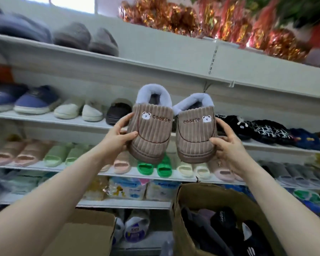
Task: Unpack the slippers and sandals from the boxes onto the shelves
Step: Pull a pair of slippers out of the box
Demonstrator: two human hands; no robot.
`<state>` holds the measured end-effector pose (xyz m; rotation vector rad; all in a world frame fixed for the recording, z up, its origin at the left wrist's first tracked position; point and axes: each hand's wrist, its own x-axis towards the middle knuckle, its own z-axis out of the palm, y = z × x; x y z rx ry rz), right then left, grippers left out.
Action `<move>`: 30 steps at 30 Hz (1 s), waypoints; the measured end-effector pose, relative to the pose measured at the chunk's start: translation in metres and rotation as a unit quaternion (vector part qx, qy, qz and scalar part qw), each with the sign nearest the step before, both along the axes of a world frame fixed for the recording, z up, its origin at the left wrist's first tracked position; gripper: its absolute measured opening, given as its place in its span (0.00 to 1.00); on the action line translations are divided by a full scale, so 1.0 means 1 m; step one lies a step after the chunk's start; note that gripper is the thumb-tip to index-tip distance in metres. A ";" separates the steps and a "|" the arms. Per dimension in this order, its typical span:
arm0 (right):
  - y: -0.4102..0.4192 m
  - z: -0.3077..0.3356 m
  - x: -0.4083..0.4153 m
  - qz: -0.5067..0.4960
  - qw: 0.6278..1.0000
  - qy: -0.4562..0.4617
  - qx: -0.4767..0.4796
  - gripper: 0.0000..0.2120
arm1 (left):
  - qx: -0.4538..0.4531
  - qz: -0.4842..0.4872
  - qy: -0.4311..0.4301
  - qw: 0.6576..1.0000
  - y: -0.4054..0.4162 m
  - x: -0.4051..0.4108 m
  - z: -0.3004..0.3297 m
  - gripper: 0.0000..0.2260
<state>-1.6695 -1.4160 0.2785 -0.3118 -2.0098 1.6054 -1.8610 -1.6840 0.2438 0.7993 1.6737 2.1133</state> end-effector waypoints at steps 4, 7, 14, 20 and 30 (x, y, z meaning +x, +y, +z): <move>0.000 0.049 -0.032 0.015 0.999 0.045 0.016 0.31 | 0.028 0.019 0.042 0.999 -0.014 -0.024 0.051 0.26; 0.000 0.085 -0.060 0.043 0.996 0.072 0.023 0.30 | 0.077 0.045 0.029 0.996 -0.012 -0.043 0.092 0.25; 0.016 0.162 -0.138 0.050 0.994 0.099 0.021 0.26 | 0.086 0.092 0.018 0.992 0.015 -0.098 0.180 0.20; 0.034 0.206 -0.204 0.016 0.998 0.043 -0.037 0.20 | 0.053 0.115 -0.016 0.992 0.045 -0.144 0.217 0.12; 0.048 0.216 -0.269 -0.048 0.994 -0.007 0.100 0.19 | -0.053 0.161 0.080 0.982 0.077 -0.185 0.243 0.16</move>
